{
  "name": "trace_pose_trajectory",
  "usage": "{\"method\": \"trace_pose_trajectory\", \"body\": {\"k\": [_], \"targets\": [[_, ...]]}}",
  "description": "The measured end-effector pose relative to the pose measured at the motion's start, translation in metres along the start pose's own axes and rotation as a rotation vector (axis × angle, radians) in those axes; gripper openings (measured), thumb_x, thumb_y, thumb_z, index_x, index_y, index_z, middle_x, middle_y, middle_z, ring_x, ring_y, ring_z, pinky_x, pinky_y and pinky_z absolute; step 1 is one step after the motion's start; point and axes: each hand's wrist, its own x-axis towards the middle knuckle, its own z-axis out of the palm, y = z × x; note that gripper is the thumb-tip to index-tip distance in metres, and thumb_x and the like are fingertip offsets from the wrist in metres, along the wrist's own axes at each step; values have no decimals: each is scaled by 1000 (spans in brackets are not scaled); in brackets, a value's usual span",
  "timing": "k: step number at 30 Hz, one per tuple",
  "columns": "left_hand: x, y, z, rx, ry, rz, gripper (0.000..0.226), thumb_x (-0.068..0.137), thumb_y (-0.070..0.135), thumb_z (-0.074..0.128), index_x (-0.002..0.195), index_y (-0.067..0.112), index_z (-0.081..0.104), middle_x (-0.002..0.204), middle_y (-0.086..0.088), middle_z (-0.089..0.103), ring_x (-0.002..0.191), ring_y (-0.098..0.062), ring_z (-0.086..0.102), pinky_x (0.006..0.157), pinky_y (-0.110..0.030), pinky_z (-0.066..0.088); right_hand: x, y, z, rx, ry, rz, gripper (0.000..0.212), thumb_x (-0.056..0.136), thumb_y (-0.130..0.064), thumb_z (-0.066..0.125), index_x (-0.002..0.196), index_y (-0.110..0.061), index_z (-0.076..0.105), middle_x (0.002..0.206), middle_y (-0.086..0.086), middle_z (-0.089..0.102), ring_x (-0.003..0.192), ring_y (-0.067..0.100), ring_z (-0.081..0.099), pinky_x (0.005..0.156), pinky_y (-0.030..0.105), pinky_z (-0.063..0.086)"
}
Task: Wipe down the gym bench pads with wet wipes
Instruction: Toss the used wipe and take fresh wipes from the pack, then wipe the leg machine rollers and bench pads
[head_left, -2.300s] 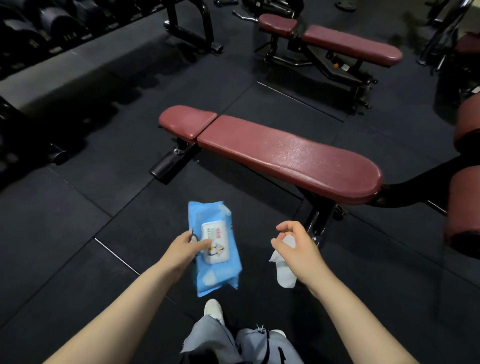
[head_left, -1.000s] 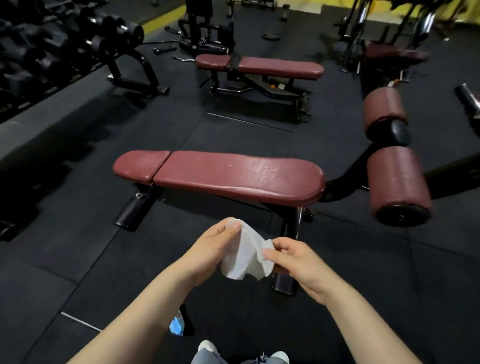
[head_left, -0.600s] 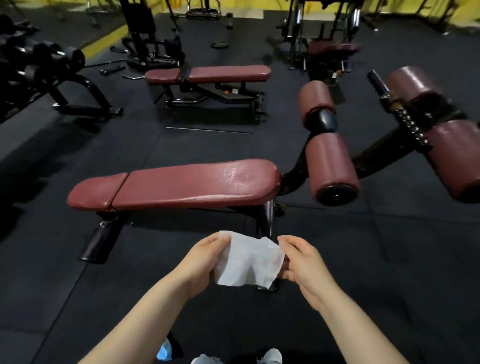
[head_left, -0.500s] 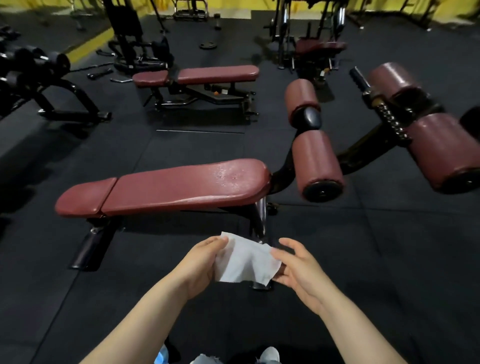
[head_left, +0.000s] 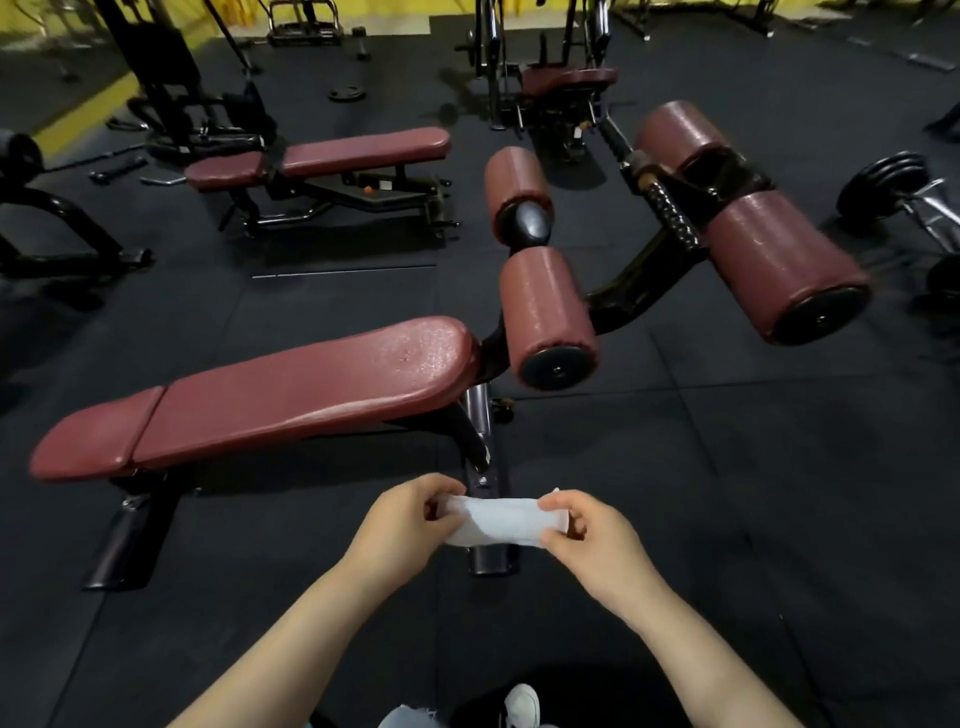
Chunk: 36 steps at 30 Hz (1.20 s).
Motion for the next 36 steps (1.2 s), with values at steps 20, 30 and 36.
{"method": "trace_pose_trajectory", "body": {"k": [20,30,36], "targets": [[26,79,26,-719,-327,92,18,97,33,55,89,19,62,88,1,68,80,-11,63,68,-24,51,-10,14,-81,940,-401,0,47,76,-21,73,120,-12,62,118,14,65,106,30,63,79,33,54],[45,100,50,-94,-24,161,16,93,37,62,80,33,54,71,10,63,61,-3,54,55,-17,41,-1,22,-87,306,22,122,31,90,-19,54,72,4,44,68,10,42,67,21,41,62,35,36],[43,112,75,24,-5,346,10,92,32,61,101,36,63,97,23,68,90,6,62,77,-24,54,5,5,-57,611,108,220,36,102,-29,43,101,-4,69,96,11,73,95,26,69,88,41,53]]}}
